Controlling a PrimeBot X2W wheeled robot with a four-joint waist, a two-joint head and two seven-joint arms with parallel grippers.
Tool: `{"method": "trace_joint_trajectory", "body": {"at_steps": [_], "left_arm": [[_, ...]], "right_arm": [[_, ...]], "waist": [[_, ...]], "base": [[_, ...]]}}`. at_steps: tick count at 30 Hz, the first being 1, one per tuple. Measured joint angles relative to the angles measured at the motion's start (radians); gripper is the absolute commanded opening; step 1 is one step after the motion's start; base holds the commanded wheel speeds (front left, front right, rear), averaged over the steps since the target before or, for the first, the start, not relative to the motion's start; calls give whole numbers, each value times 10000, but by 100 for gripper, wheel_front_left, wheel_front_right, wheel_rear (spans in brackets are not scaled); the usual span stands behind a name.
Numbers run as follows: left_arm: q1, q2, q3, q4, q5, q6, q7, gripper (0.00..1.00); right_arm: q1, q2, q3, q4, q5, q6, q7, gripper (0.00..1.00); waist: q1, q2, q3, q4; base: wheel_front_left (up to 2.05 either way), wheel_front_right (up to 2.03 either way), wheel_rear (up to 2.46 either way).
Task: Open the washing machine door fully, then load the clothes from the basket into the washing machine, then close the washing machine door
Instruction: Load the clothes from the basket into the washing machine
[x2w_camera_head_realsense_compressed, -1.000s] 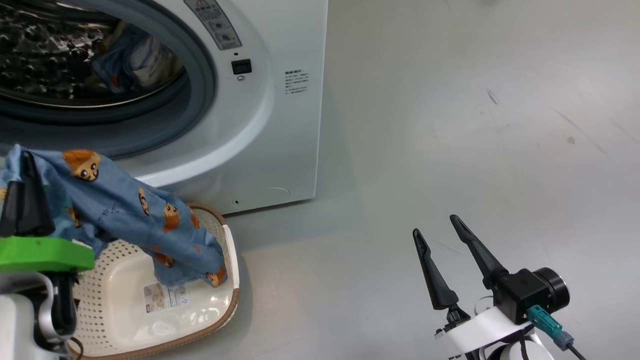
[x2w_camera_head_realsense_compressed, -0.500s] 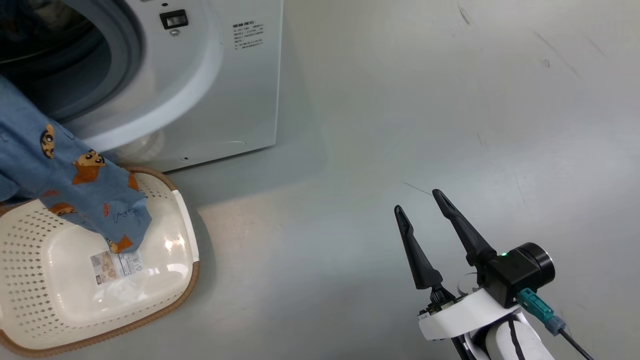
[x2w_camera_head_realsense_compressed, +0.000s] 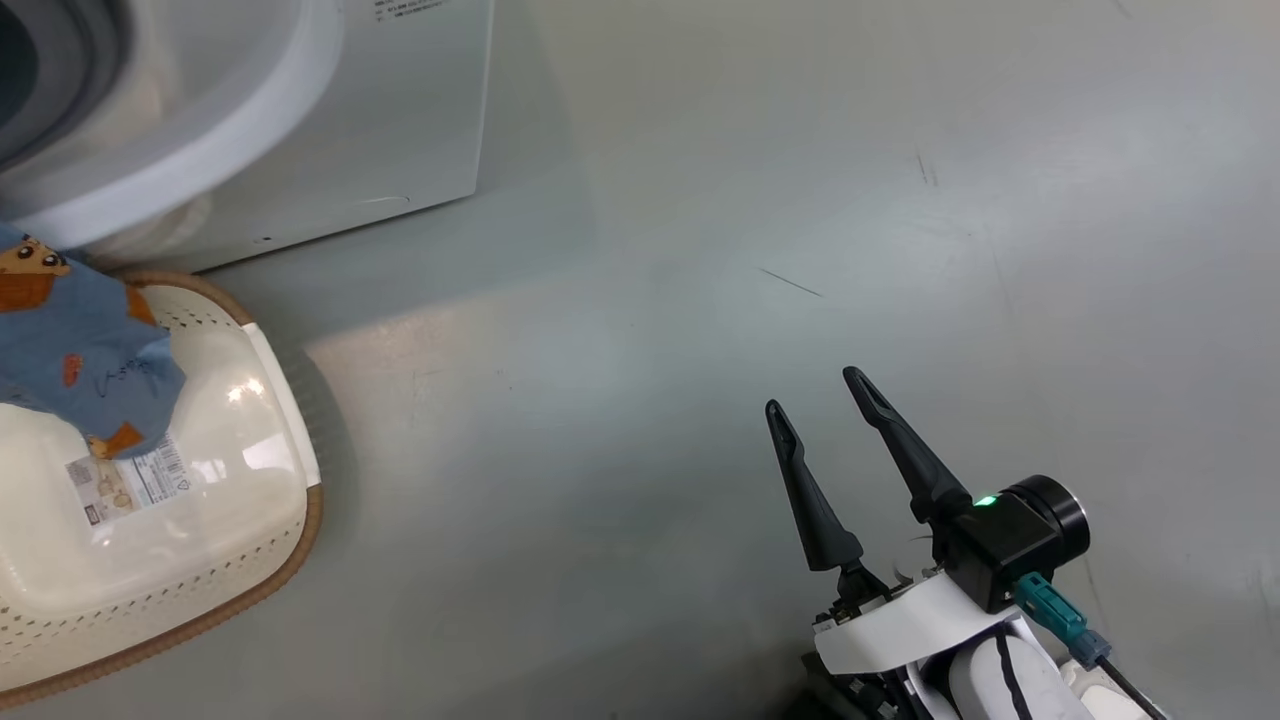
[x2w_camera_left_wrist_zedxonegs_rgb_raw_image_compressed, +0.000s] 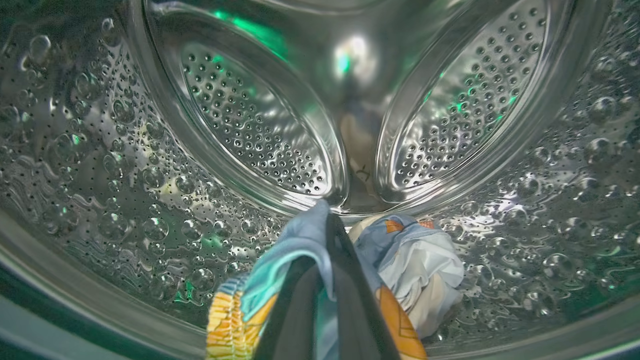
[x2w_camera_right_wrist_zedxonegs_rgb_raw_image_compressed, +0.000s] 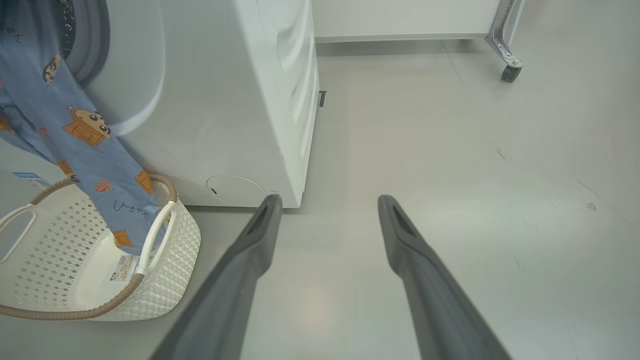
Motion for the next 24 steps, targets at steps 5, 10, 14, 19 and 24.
{"method": "trace_joint_trajectory", "body": {"at_steps": [5,10,14,19,24], "left_arm": [[-725,148,-219,508,228,-94,-207,0],[-1364,163,-531,892,453,-186,-652,0],[-1892,180,-825,1083,763,-347,-957,0],[-2231,593,-1160,1465,1233,-476,-1158,0],[-3193,807,-1124,1526,1302,-510,-1467,0]], "right_arm": [[-81,12,111,-75,0,-171,0,100],[-106,19,255,-67,0,-253,0,100],[-119,23,332,-67,6,-336,0,100],[-171,40,642,-58,176,-343,0,100],[-151,36,656,-63,222,-424,0,100]], "waist": [[0,0,511,-108],[0,0,828,-180],[0,0,914,-224],[-1,0,940,-340],[-1,0,1009,-518]], "base": [[0,0,0],[0,0,0],[0,0,0],[0,0,0],[0,0,0]]}}
